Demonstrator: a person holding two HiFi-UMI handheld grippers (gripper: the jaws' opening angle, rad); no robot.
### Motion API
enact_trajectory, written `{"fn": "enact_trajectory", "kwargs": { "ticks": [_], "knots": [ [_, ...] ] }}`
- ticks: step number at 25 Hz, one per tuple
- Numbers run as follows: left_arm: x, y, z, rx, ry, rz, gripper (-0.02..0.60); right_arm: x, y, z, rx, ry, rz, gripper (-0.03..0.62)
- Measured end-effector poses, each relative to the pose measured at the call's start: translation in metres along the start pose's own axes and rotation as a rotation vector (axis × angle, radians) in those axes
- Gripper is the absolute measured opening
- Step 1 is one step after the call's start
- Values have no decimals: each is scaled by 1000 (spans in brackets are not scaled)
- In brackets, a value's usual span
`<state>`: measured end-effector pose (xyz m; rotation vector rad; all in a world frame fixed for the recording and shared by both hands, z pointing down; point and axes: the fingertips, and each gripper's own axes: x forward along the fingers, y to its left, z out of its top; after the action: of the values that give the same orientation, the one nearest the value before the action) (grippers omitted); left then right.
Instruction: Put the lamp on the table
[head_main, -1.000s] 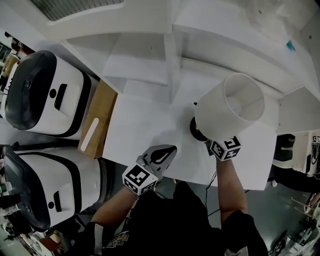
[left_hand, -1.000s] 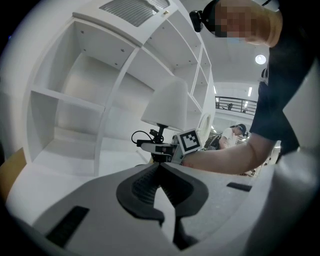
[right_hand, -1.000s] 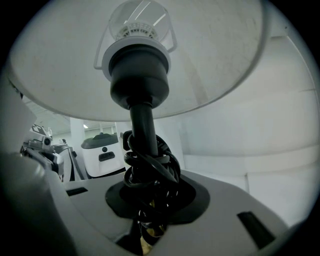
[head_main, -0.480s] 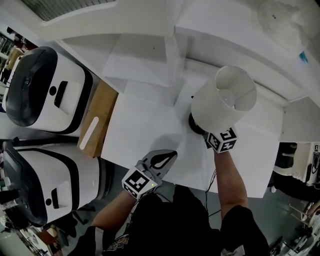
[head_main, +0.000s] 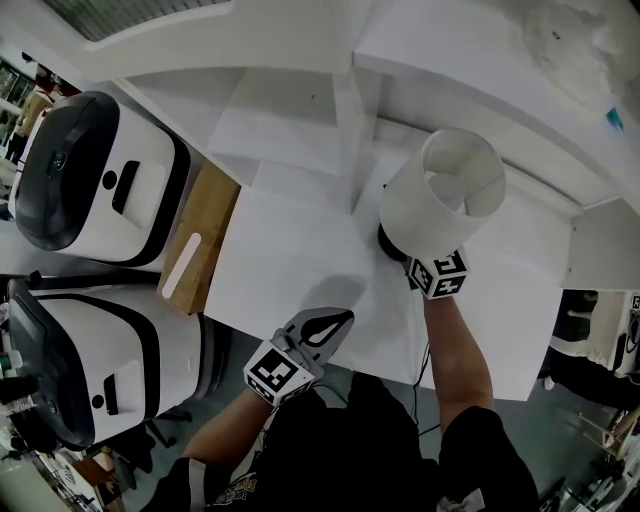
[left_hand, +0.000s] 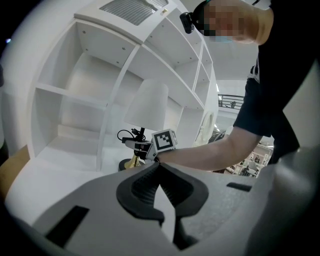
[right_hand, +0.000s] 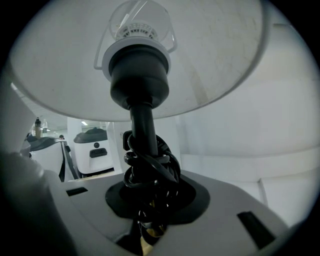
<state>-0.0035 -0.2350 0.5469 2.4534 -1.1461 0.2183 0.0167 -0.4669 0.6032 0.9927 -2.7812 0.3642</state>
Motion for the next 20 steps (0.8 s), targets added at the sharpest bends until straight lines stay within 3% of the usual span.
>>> {"fn": "enact_trajectory", "kwargs": {
  "ticks": [16,20],
  "knots": [
    [-18,-2,-13,-31,4,17,6,-1,1,-6,-18,-31,-25,104],
    [-23,-2,-15,-50,6,22,6,-6,-1,-12,3,-27,-40,130]
  ]
}}
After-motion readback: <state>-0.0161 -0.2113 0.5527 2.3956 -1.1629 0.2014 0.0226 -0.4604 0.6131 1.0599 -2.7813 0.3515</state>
